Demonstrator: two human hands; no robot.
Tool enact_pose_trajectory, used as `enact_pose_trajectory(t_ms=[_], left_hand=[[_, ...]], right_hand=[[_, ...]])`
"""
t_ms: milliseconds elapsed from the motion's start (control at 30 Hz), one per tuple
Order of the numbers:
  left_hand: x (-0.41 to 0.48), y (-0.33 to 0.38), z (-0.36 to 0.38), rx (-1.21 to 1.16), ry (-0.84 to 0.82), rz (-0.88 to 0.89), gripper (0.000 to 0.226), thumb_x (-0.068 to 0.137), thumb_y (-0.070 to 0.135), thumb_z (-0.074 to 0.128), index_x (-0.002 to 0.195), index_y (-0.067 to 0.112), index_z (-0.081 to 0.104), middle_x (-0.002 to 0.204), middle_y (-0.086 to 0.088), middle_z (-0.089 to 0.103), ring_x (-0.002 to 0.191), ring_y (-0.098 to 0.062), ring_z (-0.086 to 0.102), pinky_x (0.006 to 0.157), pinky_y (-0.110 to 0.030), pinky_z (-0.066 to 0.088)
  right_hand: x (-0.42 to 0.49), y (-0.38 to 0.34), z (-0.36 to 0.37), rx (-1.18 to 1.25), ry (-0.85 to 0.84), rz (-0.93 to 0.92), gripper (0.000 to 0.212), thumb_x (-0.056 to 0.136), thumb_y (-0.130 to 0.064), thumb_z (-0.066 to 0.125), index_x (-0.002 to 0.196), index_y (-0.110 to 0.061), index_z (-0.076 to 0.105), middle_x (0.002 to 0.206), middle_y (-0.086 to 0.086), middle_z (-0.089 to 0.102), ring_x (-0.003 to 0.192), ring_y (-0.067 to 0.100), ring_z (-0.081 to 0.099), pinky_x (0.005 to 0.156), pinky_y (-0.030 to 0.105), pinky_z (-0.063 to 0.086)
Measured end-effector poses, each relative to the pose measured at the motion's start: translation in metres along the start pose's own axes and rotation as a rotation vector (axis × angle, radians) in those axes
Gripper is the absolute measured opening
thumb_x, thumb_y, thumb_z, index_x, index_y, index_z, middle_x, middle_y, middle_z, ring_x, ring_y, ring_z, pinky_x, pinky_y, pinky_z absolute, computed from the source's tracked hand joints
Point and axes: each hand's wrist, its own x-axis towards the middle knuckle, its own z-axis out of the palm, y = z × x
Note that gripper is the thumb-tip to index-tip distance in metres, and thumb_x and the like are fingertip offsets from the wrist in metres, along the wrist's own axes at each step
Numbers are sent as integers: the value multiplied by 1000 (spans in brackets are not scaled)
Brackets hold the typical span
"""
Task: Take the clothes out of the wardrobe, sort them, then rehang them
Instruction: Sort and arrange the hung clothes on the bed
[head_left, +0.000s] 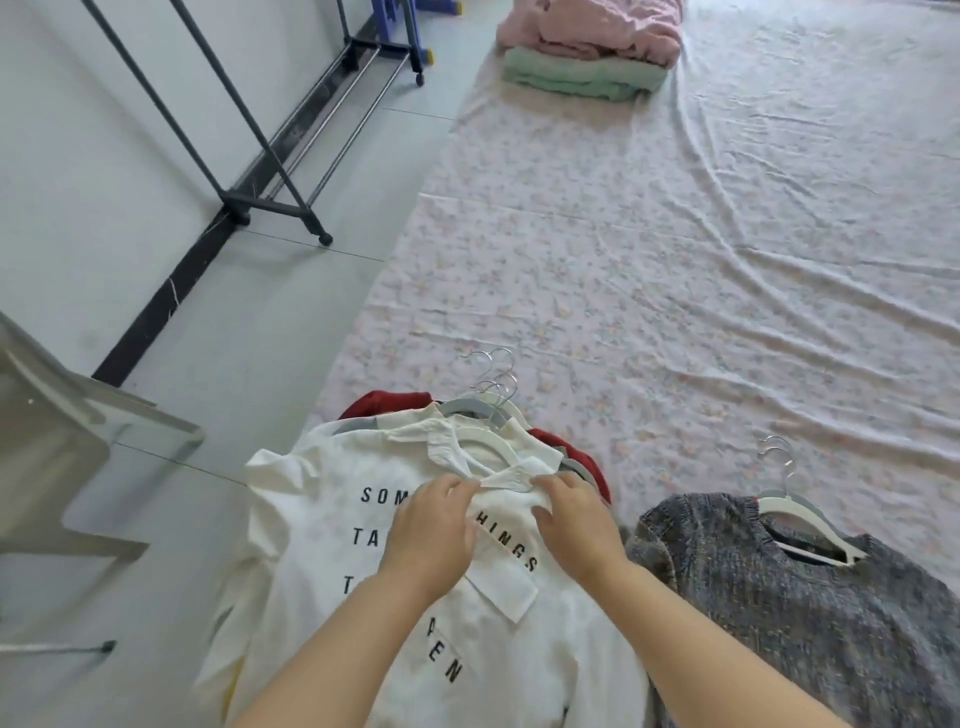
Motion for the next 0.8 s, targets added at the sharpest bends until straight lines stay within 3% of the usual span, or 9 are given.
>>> enact_pose_trajectory(t_ms=[200, 367, 533, 667, 800], left_hand=[[28, -55, 5, -7, 23, 21, 44, 94, 24, 43, 137, 28, 36, 137, 8, 38, 125, -13, 36, 102, -27, 27], [39, -81, 18, -17, 8, 27, 47, 95, 26, 41, 141, 28, 30, 137, 8, 35, 127, -12, 33, 105, -26, 25], [40, -86, 16, -17, 25, 48, 47, 96, 25, 40, 141, 26, 30, 137, 7, 35, 126, -12, 33, 105, -25, 24], [37, -77, -3, -80, 98, 87, 49, 94, 22, 42, 141, 27, 29, 142, 8, 31, 126, -13, 35, 102, -25, 29], [30, -65, -21, -116, 191, 174, 49, 87, 14, 55, 135, 17, 43, 137, -3, 43, 127, -22, 41, 103, -34, 36]], right_hand=[[78, -21, 49, 19, -1, 68, 39, 92, -12, 45, 131, -14, 46, 132, 5, 46, 121, 22, 43, 97, 31, 36], [115, -15, 73, -104, 51, 148, 22, 88, -5, 41, 107, -10, 52, 110, 11, 56, 101, 28, 50, 85, 36, 43], [113, -18, 69, -120, 117, 157, 24, 89, -8, 46, 111, -9, 56, 108, 12, 52, 91, 29, 53, 74, 35, 45], [82, -31, 52, -12, 339, 81, 27, 86, -2, 52, 108, -12, 63, 99, 11, 56, 76, 30, 52, 55, 28, 34], [26, -48, 32, -13, 509, -113, 39, 66, 7, 74, 98, -15, 70, 83, 4, 64, 62, 23, 60, 40, 25, 41]])
